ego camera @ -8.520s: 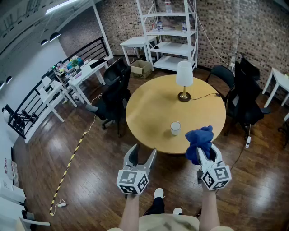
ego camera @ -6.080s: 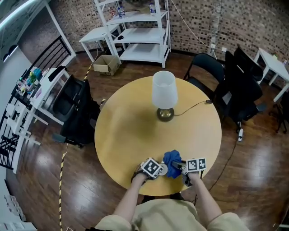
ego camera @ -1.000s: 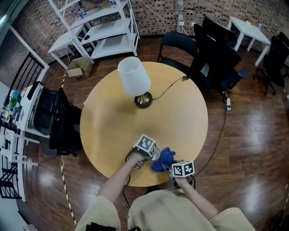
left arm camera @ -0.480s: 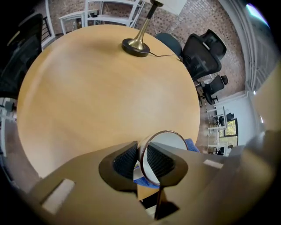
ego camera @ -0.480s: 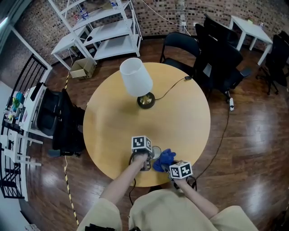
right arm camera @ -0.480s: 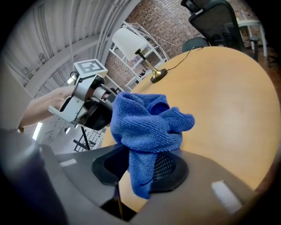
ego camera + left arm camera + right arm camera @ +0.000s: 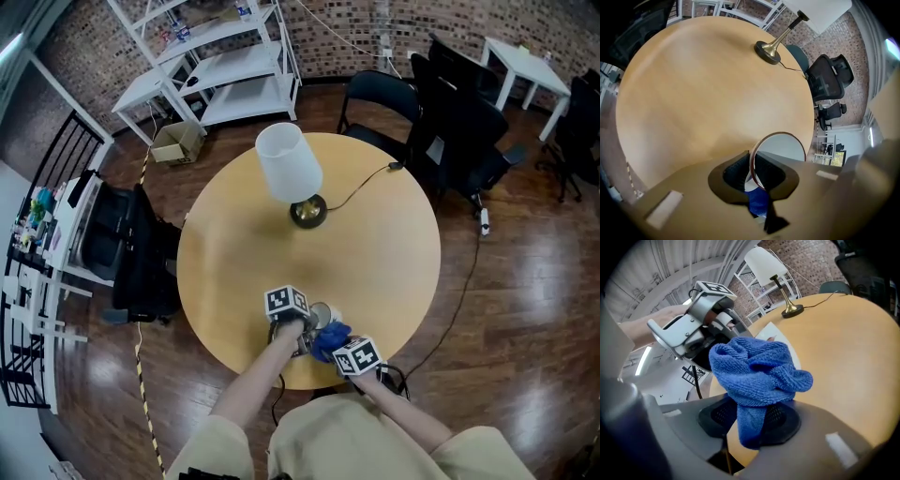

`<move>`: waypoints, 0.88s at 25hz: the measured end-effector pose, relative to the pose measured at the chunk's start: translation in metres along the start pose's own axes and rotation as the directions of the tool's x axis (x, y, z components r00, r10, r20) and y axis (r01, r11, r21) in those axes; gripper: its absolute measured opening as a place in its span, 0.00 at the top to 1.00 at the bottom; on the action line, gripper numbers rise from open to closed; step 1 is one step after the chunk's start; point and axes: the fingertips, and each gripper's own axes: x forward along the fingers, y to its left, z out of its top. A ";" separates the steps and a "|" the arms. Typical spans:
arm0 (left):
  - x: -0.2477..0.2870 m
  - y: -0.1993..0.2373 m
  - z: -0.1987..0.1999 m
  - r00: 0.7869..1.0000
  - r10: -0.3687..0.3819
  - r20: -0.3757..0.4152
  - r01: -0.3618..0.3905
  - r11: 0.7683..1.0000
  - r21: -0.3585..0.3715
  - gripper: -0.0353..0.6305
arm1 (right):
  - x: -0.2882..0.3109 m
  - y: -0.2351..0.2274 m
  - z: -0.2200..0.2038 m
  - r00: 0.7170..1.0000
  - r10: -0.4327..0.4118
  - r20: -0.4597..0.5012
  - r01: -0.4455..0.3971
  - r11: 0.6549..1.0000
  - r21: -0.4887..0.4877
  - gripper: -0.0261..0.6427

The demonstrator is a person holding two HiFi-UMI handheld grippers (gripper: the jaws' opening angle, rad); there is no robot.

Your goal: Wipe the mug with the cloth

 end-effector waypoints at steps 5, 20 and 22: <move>-0.004 0.006 0.003 1.000 0.021 0.022 -0.021 1.000 0.001 0.91 | 0.016 0.014 -0.008 0.992 0.047 -0.117 -0.053 0.997 -0.051 0.77; -0.008 -0.019 -0.012 0.995 -0.090 0.032 0.086 0.991 0.098 0.62 | -0.057 -0.014 -0.015 0.986 0.154 0.058 -0.163 0.965 0.206 0.77; -0.017 -0.020 -0.014 0.994 -0.096 0.043 0.087 0.981 0.171 0.51 | -0.072 -0.022 -0.011 0.986 0.130 0.099 -0.148 0.968 0.205 0.77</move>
